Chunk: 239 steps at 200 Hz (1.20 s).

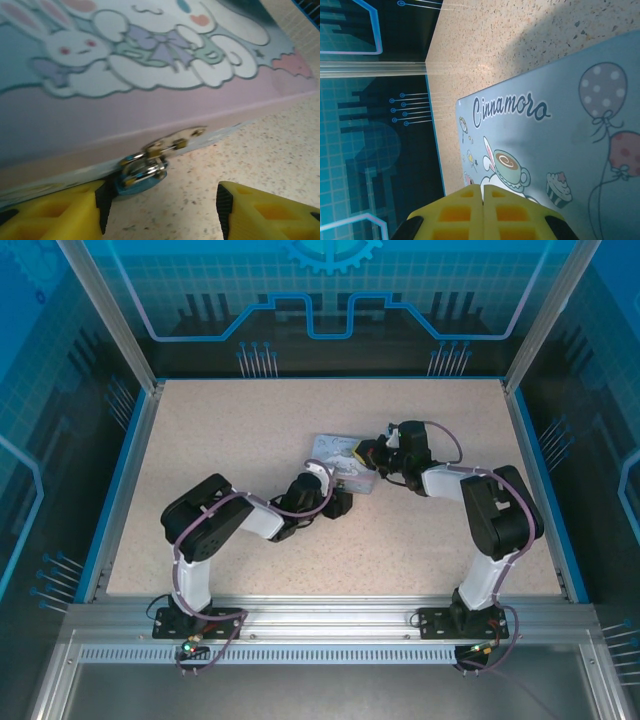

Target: Unlock a padlock with a key

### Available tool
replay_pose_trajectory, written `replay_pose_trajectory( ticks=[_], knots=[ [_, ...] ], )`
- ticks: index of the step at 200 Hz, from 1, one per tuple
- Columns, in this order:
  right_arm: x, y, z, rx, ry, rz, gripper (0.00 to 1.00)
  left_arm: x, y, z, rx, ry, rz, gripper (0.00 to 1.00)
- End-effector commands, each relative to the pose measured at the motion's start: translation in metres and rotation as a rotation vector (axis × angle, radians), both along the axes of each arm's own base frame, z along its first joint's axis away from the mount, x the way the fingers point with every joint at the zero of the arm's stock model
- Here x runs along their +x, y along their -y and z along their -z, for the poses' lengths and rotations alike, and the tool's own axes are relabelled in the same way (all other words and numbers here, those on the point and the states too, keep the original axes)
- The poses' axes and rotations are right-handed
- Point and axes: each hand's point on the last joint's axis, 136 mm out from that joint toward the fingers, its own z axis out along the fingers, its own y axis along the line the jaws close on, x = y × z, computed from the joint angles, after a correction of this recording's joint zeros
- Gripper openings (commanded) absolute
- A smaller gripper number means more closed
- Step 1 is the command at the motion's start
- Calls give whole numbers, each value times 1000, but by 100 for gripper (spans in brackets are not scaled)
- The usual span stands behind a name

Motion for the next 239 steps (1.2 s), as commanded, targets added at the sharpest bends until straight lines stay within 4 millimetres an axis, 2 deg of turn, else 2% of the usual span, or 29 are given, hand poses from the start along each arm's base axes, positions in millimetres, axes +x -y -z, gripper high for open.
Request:
replay_pose_trajectory(
  ticks=[1,56,119,177,202,239],
  knots=[
    [4,4,11,-19,-26,23,0,-2,21,-15,-115,-26,72,58],
    [4,5,12,-32,-30,30,0,9,20,-20,-266,-101,34,57],
    [4,5,16,-30,-39,32,0,13,18,-6,-261,-164,-8,57],
    [3,5,21,-27,-46,29,0,5,18,-32,-409,-149,-49,55],
    [5,4,22,-24,-52,27,0,5,18,-31,-418,-155,-68,55],
    [5,4,23,-23,-55,26,0,8,19,-17,-398,-185,-110,53]
  ],
)
